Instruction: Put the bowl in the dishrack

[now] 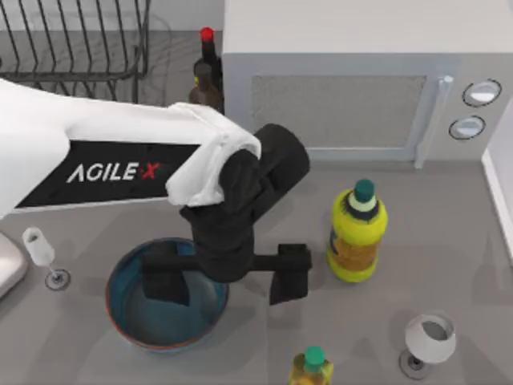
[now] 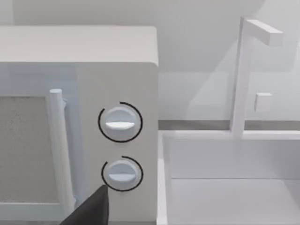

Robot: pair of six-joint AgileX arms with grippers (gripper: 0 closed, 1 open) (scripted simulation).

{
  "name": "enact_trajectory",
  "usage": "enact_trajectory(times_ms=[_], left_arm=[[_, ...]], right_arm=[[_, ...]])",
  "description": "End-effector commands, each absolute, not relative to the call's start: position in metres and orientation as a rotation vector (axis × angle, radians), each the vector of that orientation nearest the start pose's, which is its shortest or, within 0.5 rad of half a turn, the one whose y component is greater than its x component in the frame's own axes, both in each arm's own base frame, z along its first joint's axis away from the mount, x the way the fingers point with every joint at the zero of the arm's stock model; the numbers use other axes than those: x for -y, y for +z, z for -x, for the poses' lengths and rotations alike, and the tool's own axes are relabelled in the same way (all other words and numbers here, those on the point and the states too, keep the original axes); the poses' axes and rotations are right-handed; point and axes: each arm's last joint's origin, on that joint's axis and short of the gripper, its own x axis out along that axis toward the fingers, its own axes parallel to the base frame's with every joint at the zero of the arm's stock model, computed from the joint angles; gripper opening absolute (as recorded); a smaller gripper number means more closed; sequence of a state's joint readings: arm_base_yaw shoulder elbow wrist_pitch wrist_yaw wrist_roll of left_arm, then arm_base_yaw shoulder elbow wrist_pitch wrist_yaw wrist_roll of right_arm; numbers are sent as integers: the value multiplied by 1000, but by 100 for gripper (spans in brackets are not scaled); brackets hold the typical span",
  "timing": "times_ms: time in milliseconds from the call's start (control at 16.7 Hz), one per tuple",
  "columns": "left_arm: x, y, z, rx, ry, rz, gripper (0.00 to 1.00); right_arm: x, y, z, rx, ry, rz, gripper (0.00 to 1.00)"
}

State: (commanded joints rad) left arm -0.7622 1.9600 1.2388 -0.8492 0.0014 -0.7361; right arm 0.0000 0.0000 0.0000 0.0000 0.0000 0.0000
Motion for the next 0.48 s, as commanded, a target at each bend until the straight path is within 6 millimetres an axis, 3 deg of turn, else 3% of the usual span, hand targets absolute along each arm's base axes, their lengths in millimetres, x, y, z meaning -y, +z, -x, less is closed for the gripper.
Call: enact_trajectory(times_ms=[180,480], left_arm=[[240,128,-255,-1571,-16,-15,100],[240,128,-255,-1571,-16,-15,62]], right_arm=[[1,160,-106,0,0,0,100],[1,160,-106,0,0,0,100]])
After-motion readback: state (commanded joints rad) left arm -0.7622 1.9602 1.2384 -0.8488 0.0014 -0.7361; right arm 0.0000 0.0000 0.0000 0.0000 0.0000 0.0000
